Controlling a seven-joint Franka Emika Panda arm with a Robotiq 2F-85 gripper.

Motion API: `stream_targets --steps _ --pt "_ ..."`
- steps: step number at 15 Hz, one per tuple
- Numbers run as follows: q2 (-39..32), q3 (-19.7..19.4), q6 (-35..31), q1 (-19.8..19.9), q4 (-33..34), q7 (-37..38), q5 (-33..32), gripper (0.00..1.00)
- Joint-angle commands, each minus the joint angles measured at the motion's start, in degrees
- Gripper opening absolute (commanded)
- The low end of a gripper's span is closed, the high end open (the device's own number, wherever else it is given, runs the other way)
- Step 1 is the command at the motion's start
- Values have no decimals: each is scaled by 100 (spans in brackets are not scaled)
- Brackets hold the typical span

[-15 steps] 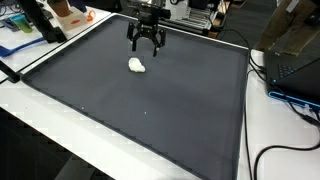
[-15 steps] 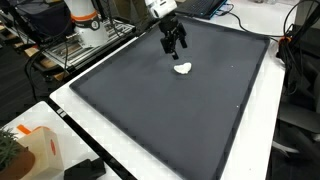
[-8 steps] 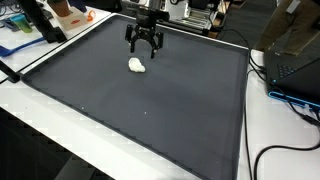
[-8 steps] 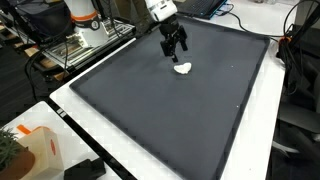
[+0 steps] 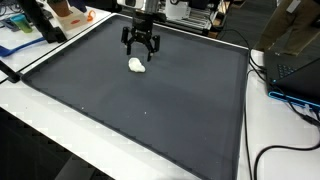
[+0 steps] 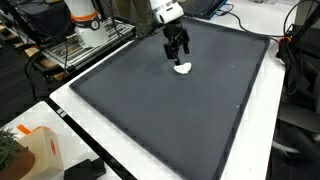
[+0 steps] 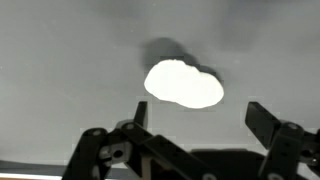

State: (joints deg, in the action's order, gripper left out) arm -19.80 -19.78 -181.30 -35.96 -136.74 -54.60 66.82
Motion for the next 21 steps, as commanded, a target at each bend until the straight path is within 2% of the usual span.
stream_targets --steps 1,4,6,8,9,10,12,13,14,18,21 --pt "-14 -1491 764 -1060 -148 1437 -1580 100" --pt "176 -2767 2185 -1974 163 2515 -3052 100" --pt "393 -3310 3018 -2392 484 3191 -3957 100" --pt "458 -3664 3438 -2694 802 3704 -4499 100" --pt "732 -2260 2846 -1340 607 3953 -5005 100" --pt "787 -2149 2931 -1240 729 4157 -5266 100" --pt "845 -1468 2874 -573 735 4352 -5526 100" --pt "847 -1332 2859 -412 725 4349 -5551 100" --pt "658 -1237 3066 -229 834 4641 -5987 100" --pt "685 255 3355 1276 1050 5310 -6726 100" --pt "609 936 3632 1960 1362 5573 -6991 100"
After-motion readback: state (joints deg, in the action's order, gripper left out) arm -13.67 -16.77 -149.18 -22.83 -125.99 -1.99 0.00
